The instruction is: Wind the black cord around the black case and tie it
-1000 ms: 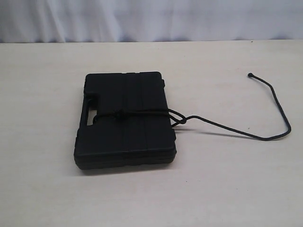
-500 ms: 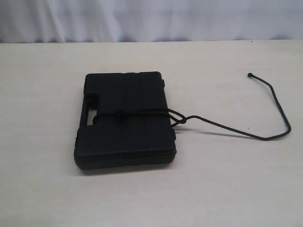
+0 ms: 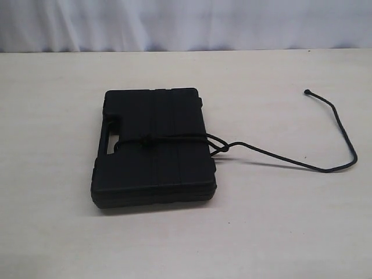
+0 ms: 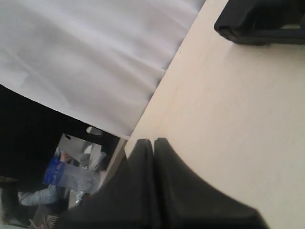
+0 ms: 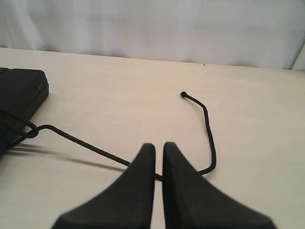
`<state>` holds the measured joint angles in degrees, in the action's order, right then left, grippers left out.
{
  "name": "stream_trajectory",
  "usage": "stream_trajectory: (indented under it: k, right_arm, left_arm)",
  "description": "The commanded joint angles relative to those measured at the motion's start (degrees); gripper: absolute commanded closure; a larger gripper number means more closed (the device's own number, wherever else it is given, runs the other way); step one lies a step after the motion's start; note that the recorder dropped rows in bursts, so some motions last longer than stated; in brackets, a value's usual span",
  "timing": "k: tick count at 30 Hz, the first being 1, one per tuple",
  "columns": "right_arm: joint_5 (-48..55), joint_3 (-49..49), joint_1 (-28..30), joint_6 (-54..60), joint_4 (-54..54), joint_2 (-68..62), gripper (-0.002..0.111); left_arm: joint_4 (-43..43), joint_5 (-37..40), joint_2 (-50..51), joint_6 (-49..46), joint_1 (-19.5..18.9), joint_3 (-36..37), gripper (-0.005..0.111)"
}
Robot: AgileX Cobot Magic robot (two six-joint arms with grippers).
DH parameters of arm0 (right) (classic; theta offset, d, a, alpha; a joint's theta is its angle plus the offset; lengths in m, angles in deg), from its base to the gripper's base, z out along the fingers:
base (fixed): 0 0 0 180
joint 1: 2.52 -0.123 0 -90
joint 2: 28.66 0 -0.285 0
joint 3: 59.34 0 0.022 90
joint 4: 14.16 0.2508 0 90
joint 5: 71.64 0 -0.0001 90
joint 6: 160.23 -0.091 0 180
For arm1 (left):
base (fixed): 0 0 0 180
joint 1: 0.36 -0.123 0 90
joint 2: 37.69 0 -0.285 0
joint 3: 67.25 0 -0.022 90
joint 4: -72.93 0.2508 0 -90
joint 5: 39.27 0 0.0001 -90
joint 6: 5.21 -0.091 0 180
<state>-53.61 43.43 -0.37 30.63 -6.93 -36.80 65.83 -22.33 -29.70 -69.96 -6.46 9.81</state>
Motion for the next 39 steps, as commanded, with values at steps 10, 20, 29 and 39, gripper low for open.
stream_trajectory:
  k: [10, 20, 29, 39]
  right_arm:
    - [0.26, 0.01, 0.38, 0.25, -0.42, 0.36, 0.103]
    - [1.45, 0.01, 0.38, 0.25, -0.42, 0.36, 0.103]
    - [1.45, 0.01, 0.38, 0.25, -0.42, 0.36, 0.103]
    - [1.35, 0.01, 0.38, 0.25, -0.55, 0.36, 0.103]
  left_arm:
    - [3.37, 1.76, -0.21, 0.4, 0.21, 0.16, 0.107]
    - [3.37, 1.66, -0.21, 32.31, 0.1, 0.16, 0.107]
    - [3.43, 1.55, -0.21, 60.5, 0.1, 0.16, 0.107]
    - [6.41, 1.43, -0.21, 60.5, 0.1, 0.16, 0.107]
